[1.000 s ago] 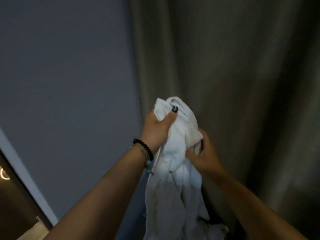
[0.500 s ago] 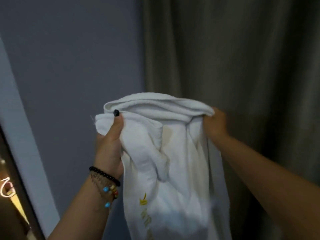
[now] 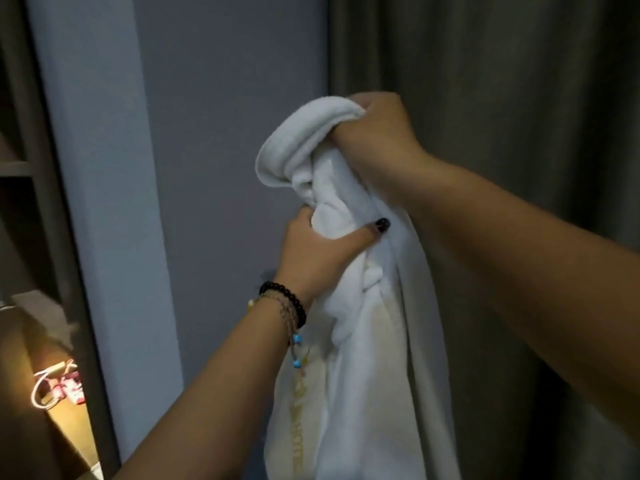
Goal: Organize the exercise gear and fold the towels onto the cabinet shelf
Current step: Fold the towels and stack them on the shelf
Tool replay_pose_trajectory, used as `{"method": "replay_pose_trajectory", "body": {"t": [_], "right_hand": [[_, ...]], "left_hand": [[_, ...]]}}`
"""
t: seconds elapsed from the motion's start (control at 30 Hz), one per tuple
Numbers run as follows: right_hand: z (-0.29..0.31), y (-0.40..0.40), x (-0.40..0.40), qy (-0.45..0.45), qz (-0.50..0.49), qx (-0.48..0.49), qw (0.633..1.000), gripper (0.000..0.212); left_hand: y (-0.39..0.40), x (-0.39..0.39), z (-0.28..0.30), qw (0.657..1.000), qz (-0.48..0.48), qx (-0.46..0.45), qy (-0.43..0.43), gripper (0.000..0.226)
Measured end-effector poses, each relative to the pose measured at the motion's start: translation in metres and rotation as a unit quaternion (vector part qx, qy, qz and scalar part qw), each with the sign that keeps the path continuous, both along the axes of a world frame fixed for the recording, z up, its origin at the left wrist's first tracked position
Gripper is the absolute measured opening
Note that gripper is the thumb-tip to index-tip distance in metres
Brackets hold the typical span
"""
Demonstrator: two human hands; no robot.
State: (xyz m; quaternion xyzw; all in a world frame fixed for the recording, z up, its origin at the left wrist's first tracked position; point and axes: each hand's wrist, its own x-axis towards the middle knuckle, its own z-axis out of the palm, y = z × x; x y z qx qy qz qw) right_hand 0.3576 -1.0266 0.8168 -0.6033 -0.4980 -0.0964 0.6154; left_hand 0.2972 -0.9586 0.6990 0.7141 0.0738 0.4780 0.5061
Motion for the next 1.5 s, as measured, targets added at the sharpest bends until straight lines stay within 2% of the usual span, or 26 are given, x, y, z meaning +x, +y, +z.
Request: {"method": "replay_pose_trajectory", "body": {"t": [0.07, 0.17, 0.3, 0.4, 0.47, 0.6, 0.63, 0.67, 0.73, 0.83, 1.03, 1.1, 1.23, 1.37, 1.5], "right_hand": [[-0.012, -0.003, -0.008, 0.031, 0.023, 0.008, 0.999, 0.024], [-0.034, -0.008, -0.012, 0.019, 0.032, 0.021, 0.999, 0.013], [-0.081, -0.013, -0.009, -0.005, 0.054, -0.002, 0.999, 0.031], [-0.125, -0.019, -0.006, 0.021, 0.068, -0.022, 0.997, 0.058], [-0.149, -0.024, -0.003, 0.036, 0.068, -0.039, 0.996, 0.067], [-0.196, -0.030, 0.002, 0.071, 0.079, -0.150, 0.983, 0.083], [-0.205, -0.030, 0.003, 0.081, 0.077, -0.169, 0.979, 0.081], [-0.211, -0.029, 0.003, 0.092, 0.077, -0.167, 0.979, 0.070], [-0.220, -0.026, 0.002, 0.104, 0.082, -0.114, 0.985, 0.046], [-0.225, -0.015, -0.014, 0.120, 0.110, -0.041, 0.986, 0.043], [-0.238, 0.013, -0.047, 0.197, 0.184, 0.016, 0.963, 0.042], [-0.243, 0.025, -0.055, 0.215, 0.218, 0.008, 0.952, 0.039], [-0.261, 0.051, -0.077, 0.223, 0.256, -0.056, 0.939, 0.033], [-0.276, 0.072, -0.108, 0.258, 0.301, -0.099, 0.913, 0.043], [-0.279, 0.102, -0.139, 0.256, 0.335, -0.149, 0.894, 0.020]], "left_hand": [[0.006, -0.006, -0.003, 0.999, 0.016, -0.034, -0.035, 0.049], [0.013, -0.013, -0.017, 0.991, 0.008, -0.094, -0.096, 0.033], [0.016, -0.022, -0.015, 0.966, -0.028, -0.179, -0.182, 0.029], [0.017, -0.028, -0.003, 0.950, -0.055, -0.206, -0.228, 0.027], [0.017, -0.031, 0.002, 0.943, -0.064, -0.219, -0.241, 0.025], [0.024, -0.040, 0.007, 0.927, -0.059, -0.254, -0.271, 0.032], [0.026, -0.044, 0.007, 0.925, -0.055, -0.255, -0.278, 0.032], [0.029, -0.049, 0.007, 0.925, -0.048, -0.250, -0.283, 0.030], [0.034, -0.059, 0.004, 0.929, -0.034, -0.234, -0.285, 0.025], [0.039, -0.081, -0.001, 0.931, -0.016, -0.223, -0.287, 0.024], [0.066, -0.153, -0.041, 0.958, 0.106, -0.144, -0.225, 0.048], [0.074, -0.172, -0.062, 0.952, 0.170, -0.151, -0.206, 0.052], [0.084, -0.201, -0.098, 0.928, 0.255, -0.174, -0.208, 0.042], [0.099, -0.236, -0.120, 0.910, 0.297, -0.201, -0.208, 0.052], [0.122, -0.274, -0.134, 0.888, 0.338, -0.230, -0.209, 0.047]]}}
